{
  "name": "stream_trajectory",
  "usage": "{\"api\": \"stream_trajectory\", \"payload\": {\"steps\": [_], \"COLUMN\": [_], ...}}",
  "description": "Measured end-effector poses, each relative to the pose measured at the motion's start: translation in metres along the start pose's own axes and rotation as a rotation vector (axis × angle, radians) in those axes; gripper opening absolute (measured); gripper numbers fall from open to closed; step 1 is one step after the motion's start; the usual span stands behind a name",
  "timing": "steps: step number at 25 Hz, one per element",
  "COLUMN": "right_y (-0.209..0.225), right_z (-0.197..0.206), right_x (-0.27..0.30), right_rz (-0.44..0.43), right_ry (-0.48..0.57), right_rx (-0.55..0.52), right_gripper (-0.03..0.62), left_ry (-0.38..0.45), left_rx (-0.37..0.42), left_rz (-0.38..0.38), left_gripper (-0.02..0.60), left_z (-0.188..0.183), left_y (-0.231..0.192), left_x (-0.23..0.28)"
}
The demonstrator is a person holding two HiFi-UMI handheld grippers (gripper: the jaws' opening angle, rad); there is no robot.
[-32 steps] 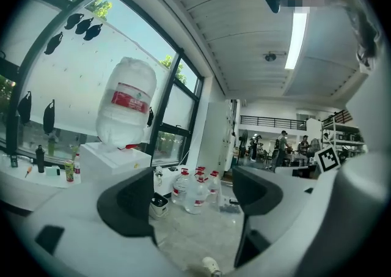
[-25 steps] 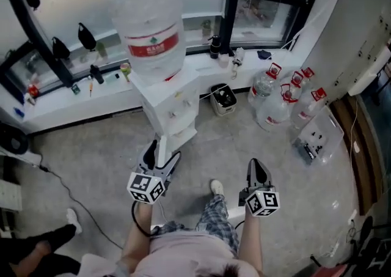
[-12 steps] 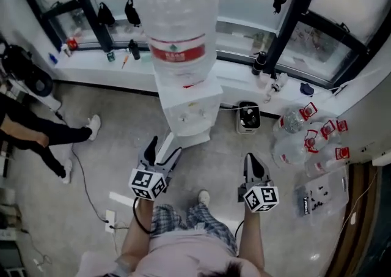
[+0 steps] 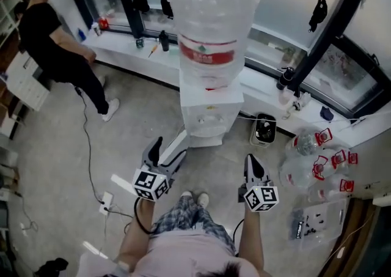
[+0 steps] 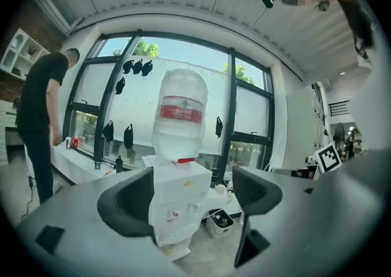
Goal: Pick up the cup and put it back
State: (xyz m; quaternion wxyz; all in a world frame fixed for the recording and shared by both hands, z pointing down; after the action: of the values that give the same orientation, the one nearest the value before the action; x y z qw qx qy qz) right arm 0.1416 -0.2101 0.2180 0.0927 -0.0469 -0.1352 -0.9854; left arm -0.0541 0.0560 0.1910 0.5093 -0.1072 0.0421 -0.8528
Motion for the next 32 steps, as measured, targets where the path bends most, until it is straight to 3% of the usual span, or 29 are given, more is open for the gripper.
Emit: {"api": "stream_trajectory", "payload": {"steps": [5,11,15,22,27,32], "right_y": [-0.011,-0.019,-0.022,-0.009,0.014,0.056], "right_z": [-0.003,-0.001,0.009,0.021,0.043,0.099], "right_x": [0.018,0.034,0.048,0.071,0.093,0.117], "right_rz": [-0.029,-0.027,-0.049,-0.095,-0.13,-0.141], "right_ry": [-0.015,-0.019,-0.031,-0.055,-0.081,-0.074], "right_rx": [-0.022,-0.038,-0.093,-0.085,-0.124,-0.101], "right_gripper": [0.017,0.017,0.017,0.017,0.017,0.017], "left_ry": [0.017,0.015,0.012,-0.012,-0.013,0.003], "left_rx": [-0.024,-0.031,0.009,0.021,0.034,0.05], "left_rz": [-0.032,-0.008,0.0,-0.035,-0.076,-0.131], "left_gripper": [0.388,0.388,0.388,0.388,0.388,0.388], "left_z": [0.003,0.004,0.016,0.038,0.07,0.131], "left_y": [-0.017,-0.028,-0.033,-0.038,-0.043,-0.051], "left_x": [0.003,0.011,0.023,0.046,0.063,0.09]}}
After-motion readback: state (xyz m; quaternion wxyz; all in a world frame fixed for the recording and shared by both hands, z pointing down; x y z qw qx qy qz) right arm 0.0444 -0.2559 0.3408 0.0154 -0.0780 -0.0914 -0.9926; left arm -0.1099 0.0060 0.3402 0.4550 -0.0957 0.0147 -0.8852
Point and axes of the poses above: the fingertips, and each gripper's own axes: x forward along the fingers, y to its right, z out of its underside, the point moved 7 cm from there along -x, backward along the fingers
